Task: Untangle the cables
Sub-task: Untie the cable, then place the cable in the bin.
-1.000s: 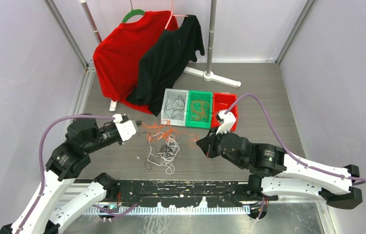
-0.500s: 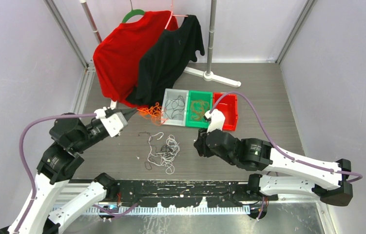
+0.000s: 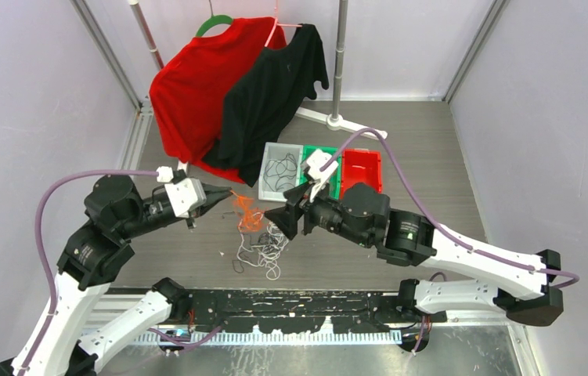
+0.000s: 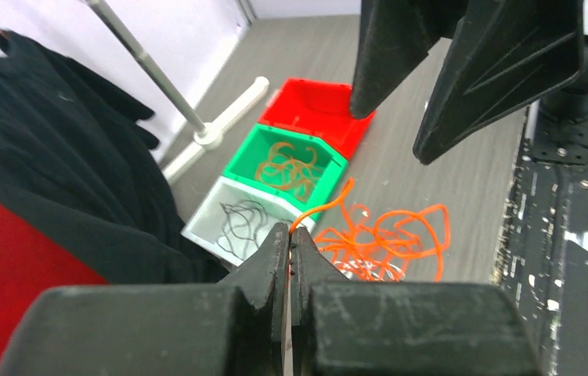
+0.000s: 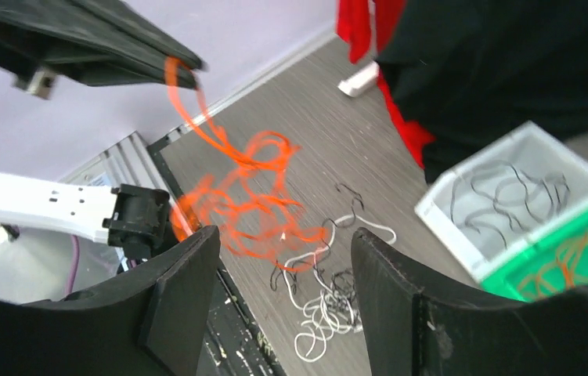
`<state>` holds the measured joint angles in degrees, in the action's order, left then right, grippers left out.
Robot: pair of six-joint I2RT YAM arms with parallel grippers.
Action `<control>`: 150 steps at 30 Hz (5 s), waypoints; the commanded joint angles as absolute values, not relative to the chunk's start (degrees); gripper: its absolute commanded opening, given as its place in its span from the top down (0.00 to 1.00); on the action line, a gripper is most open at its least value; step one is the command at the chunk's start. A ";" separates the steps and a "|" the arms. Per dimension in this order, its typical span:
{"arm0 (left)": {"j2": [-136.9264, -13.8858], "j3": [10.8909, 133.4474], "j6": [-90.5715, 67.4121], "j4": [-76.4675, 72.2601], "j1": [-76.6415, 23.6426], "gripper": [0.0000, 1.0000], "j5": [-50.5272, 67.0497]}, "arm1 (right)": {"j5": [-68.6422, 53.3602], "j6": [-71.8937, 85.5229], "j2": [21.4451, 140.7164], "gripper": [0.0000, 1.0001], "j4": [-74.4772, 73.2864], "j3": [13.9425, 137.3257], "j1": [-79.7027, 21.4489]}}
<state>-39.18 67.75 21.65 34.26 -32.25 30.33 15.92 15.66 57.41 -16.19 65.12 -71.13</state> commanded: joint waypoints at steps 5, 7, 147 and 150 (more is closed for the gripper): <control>-40.68 71.16 19.25 39.68 -32.43 1.00 34.95 | 5.32 1.74 63.99 0.33 -2.28 67.31 -71.28; -40.93 71.45 19.24 40.64 -32.43 1.00 35.67 | 7.03 0.72 65.41 0.35 -0.67 67.17 -71.28; -54.79 97.12 19.11 39.55 -32.45 1.00 44.34 | 16.83 5.32 73.91 0.07 14.96 67.84 -66.89; -54.52 97.19 18.28 39.61 -32.43 1.00 45.16 | 15.23 7.45 75.27 0.22 19.94 64.76 -64.03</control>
